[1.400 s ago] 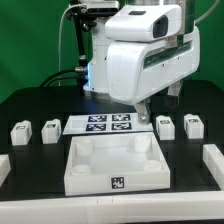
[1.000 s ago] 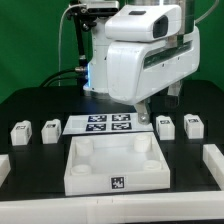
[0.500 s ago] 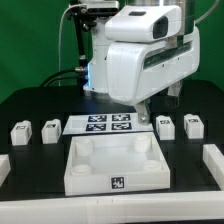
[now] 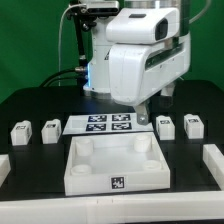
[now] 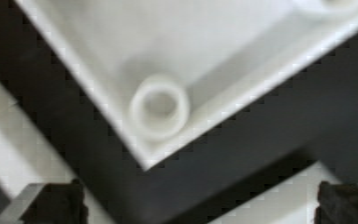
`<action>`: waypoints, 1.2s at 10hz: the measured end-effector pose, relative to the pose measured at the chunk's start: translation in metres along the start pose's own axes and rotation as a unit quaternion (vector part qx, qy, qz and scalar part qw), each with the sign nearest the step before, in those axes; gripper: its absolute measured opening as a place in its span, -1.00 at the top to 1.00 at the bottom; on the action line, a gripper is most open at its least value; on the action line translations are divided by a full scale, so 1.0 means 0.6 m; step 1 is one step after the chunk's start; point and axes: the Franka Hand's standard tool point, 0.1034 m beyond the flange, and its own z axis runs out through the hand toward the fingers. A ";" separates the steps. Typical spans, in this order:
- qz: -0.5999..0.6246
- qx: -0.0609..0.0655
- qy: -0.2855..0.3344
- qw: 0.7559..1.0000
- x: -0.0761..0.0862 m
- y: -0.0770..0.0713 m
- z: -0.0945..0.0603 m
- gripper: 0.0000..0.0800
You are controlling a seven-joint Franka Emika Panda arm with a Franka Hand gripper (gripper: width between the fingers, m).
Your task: Assemble one leg
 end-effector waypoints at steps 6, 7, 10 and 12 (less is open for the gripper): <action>-0.169 0.015 0.015 0.985 -0.130 -0.102 0.141 -0.62; -0.167 0.019 0.016 0.986 -0.134 -0.107 0.155 -0.62; -0.162 0.012 0.019 0.986 -0.137 -0.106 0.164 -0.35; -0.162 0.012 0.019 0.987 -0.137 -0.106 0.164 -0.01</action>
Offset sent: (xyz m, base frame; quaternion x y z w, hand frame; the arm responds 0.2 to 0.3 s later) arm -0.0600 -0.0244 -0.0598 -0.0255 0.0787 -0.2186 0.9723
